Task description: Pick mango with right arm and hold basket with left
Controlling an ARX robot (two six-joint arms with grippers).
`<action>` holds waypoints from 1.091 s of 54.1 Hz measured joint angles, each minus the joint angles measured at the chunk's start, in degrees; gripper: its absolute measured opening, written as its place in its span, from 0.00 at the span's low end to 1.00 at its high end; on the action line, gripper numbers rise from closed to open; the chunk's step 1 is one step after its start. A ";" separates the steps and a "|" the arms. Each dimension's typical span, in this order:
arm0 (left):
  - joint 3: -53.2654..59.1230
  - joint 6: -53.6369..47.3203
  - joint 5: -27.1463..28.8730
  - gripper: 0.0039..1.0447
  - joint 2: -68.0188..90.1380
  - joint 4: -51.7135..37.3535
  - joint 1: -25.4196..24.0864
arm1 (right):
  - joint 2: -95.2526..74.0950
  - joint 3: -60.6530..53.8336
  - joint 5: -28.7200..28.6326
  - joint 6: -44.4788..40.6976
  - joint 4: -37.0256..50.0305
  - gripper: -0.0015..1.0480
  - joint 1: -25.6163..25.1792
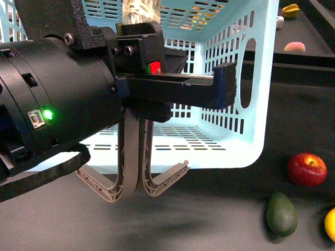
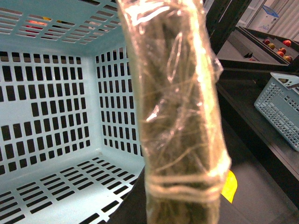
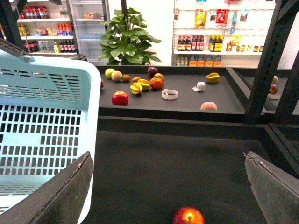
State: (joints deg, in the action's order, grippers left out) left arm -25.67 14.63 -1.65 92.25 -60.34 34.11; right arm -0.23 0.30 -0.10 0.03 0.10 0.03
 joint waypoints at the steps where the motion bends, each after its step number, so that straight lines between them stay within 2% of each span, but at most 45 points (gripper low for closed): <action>1: 0.00 0.00 0.00 0.07 0.00 0.00 0.00 | 0.00 0.00 0.00 0.00 0.00 0.92 0.00; 16: 0.00 -0.07 -0.26 0.07 0.00 -0.02 0.00 | -0.02 0.00 0.07 0.00 -0.02 0.92 0.00; 20: 0.00 -0.07 -0.33 0.07 0.00 -0.02 0.02 | -4.02 2.01 8.72 -2.23 -4.90 0.92 1.62; 24: 0.02 -0.02 -0.28 0.07 0.00 -0.02 0.02 | -10.82 2.51 12.31 -4.02 -2.91 0.92 0.66; 27: 0.02 -0.28 -0.28 0.07 0.00 -0.04 0.02 | -19.06 2.27 12.24 -5.64 4.46 0.92 -1.81; 32: 0.02 -0.31 -0.17 0.07 0.00 -0.04 0.00 | -35.56 1.55 11.69 -8.41 22.91 0.92 -6.34; 39: 0.02 -0.50 -0.15 0.07 0.00 -0.04 0.00 | -55.67 1.84 10.32 -9.86 41.38 0.92 -10.21; 45: 0.02 -0.50 -0.17 0.07 0.00 -0.04 0.00 | -71.54 3.26 9.20 -10.01 51.80 0.92 -12.55; 51: 0.02 -0.52 -0.15 0.07 0.00 -0.04 0.00 | -87.30 4.85 10.45 -10.99 63.71 0.92 -14.67; 59: 0.02 -0.59 -0.26 0.07 0.00 -0.04 0.02 | -106.88 8.04 10.67 -9.25 74.10 0.92 -16.48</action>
State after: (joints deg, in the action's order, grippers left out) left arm -25.65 14.04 -1.91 92.25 -60.38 34.13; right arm -107.11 8.34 10.57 -9.21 74.19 -16.45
